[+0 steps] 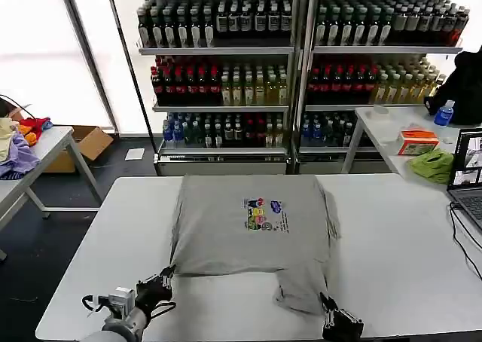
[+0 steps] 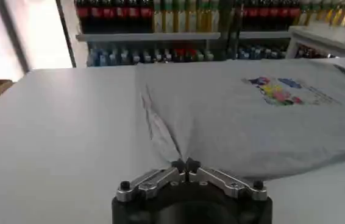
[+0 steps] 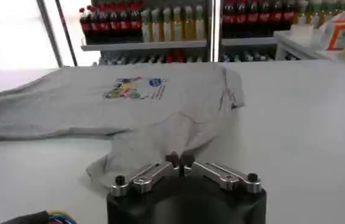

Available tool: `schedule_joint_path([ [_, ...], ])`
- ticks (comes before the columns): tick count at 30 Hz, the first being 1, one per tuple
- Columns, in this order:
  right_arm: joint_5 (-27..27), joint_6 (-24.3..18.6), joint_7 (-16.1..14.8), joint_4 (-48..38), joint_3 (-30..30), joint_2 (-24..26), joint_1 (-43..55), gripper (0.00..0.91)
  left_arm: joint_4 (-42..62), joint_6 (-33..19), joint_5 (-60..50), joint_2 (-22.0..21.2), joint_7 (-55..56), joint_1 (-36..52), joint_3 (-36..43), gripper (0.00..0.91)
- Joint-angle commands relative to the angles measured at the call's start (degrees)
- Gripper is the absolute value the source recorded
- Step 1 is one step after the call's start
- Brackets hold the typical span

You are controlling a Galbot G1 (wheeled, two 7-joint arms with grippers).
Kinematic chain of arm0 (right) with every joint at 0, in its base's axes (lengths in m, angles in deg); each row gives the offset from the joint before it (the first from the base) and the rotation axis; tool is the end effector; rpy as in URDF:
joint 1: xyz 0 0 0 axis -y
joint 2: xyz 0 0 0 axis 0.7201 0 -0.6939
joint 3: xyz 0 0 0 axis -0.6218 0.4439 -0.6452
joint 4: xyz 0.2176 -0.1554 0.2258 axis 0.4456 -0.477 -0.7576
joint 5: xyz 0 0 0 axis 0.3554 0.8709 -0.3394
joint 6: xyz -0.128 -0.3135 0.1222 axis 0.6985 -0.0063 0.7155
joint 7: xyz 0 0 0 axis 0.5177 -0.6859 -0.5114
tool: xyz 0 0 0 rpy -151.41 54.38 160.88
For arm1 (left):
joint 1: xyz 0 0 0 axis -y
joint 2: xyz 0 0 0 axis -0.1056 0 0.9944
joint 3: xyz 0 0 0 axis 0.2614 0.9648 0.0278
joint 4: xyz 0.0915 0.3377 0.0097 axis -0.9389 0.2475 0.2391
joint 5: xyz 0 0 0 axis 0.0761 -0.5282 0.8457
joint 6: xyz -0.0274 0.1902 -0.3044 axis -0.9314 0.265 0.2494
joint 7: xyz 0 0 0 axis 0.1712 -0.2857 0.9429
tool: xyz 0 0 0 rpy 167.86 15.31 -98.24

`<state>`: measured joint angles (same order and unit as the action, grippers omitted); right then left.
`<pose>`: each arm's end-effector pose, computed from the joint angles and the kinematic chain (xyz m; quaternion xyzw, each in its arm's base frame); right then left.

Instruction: Fold and organize the clothes.

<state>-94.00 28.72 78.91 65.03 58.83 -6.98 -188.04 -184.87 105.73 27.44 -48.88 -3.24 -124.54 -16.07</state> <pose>0.0829 -0.0312 -0.2726 0.0890 -0.9691 -0.0173 0.2294 0.1951 0.0508 -0.2747 -0.0866 -0.9578 -0.0111 0.2739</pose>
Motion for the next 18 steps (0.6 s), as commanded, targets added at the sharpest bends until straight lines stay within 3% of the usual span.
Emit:
schedule_joint_path([
  [1, -0.49, -1.88, -1.39, 3.02, -1.1, 0.99, -7.04, 0.0, -9.47, 1.28, -0.6, -0.85, 0.43, -12.79, -4.57, 0.0],
  [8, -3.77, -4.57, -0.76, 4.35, 0.69, 0.95, -4.88, 0.0, -10.5, 1.29, -0.48, -0.24, -0.65, -13.32, -5.7, 0.01],
  [12, -4.01, -4.57, 1.78, 0.68, 2.61, -2.14, 4.61, 0.0, -6.12, 1.29, 0.0, 1.25, -0.8, -5.06, -3.68, 0.01],
  [18, -7.9, -3.21, 4.13, -4.2, 3.77, -3.92, 18.81, 0.0, -0.16, 1.35, 7.75, 7.05, -1.49, 6.96, -1.07, 0.01],
])
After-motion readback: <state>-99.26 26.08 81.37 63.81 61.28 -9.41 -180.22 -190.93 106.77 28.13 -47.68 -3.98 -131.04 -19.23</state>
